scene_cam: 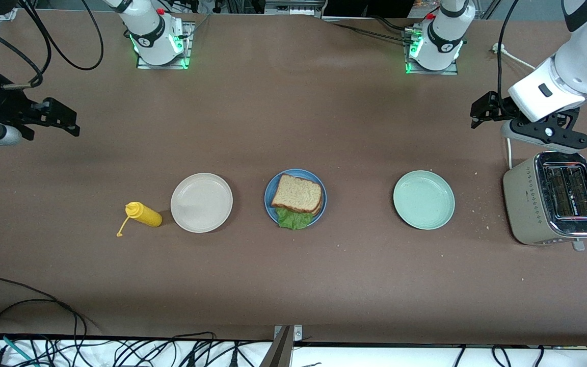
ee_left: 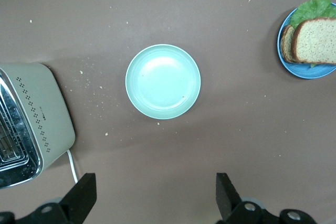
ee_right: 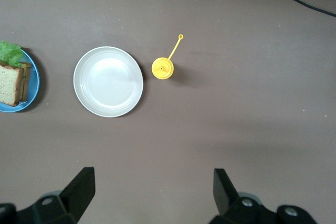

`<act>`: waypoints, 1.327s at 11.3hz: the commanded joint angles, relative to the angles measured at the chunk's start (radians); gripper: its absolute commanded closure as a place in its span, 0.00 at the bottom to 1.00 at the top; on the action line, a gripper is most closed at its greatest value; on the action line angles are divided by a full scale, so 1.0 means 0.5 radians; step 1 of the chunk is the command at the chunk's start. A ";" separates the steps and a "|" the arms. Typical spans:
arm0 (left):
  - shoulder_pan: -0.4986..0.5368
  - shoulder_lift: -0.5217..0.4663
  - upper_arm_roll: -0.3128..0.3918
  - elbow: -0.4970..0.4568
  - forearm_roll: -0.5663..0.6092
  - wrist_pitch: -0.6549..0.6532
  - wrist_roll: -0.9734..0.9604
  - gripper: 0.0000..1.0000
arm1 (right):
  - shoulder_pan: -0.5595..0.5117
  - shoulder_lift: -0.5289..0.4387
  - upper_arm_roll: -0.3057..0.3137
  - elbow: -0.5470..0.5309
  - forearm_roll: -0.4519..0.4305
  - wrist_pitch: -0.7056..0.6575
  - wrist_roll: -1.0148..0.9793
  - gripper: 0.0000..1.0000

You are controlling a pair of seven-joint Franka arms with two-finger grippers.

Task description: Make sandwich in blue plate with both arms

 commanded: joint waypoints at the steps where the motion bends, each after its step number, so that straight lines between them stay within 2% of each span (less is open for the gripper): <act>1: -0.013 -0.089 0.017 -0.095 0.099 0.027 -0.017 0.00 | -0.003 -0.013 -0.012 0.056 -0.040 -0.075 0.012 0.00; 5: -0.013 -0.068 0.005 -0.067 0.119 -0.031 -0.017 0.00 | -0.024 -0.004 -0.092 0.056 -0.071 -0.078 0.018 0.00; 7: -0.013 -0.068 0.002 -0.064 0.116 -0.034 -0.017 0.00 | -0.021 -0.001 -0.095 0.056 -0.135 -0.078 0.021 0.00; 15: -0.013 -0.040 0.005 -0.027 0.073 -0.031 -0.007 0.00 | -0.024 0.005 -0.095 0.053 -0.135 -0.078 0.021 0.00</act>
